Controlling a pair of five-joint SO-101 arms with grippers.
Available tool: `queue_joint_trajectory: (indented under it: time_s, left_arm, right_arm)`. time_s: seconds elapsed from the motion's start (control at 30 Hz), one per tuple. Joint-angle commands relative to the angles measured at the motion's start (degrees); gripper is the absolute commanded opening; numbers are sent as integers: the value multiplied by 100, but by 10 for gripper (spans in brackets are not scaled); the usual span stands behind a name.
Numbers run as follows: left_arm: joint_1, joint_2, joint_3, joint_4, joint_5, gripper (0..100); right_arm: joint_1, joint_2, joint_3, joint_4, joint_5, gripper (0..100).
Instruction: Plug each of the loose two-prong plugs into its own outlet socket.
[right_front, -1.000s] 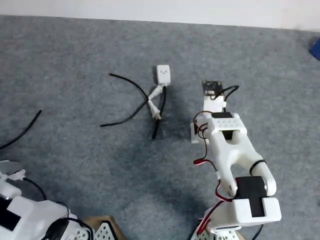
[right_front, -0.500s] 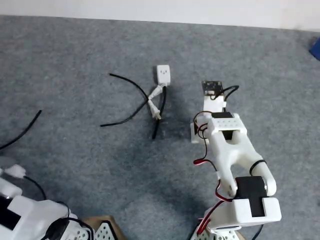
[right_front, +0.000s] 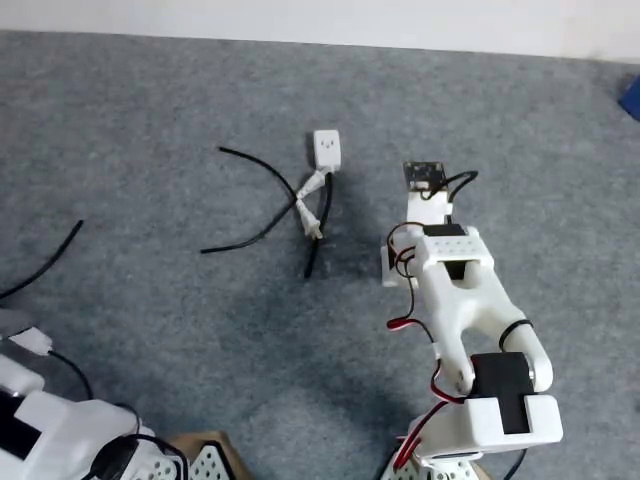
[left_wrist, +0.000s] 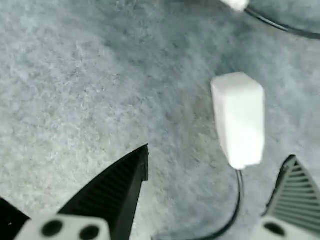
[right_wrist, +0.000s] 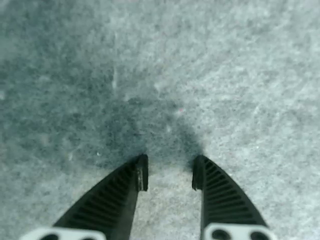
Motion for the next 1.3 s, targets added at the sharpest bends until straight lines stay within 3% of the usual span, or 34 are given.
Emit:
queue_joint_trajectory:
  time_s: [0.0, 0.33, 0.57, 0.83, 1.03, 1.27]
  left_arm:
    - [-110, -22, -57, -193, -79, 399]
    - [-127, 31, -330, 26, -290, 399]
    - [-145, 1156, -426, -413, -431, 399]
    - [-163, 1569, -1508, 316, -413, 399]
    - [-163, 1578, -2431, 1310, -431, 399]
    - [-163, 1604, -2527, 1486, -484, 399]
  right_arm:
    - [-119, -4, -215, 31, 70, 152]
    - [-119, -4, -215, 31, 70, 152]
    - [-119, -4, -215, 31, 70, 152]
    - [-119, -4, -233, 31, 70, 152]
    - [-119, 4, -242, 31, 70, 152]
    - [-119, 4, -242, 31, 70, 152]
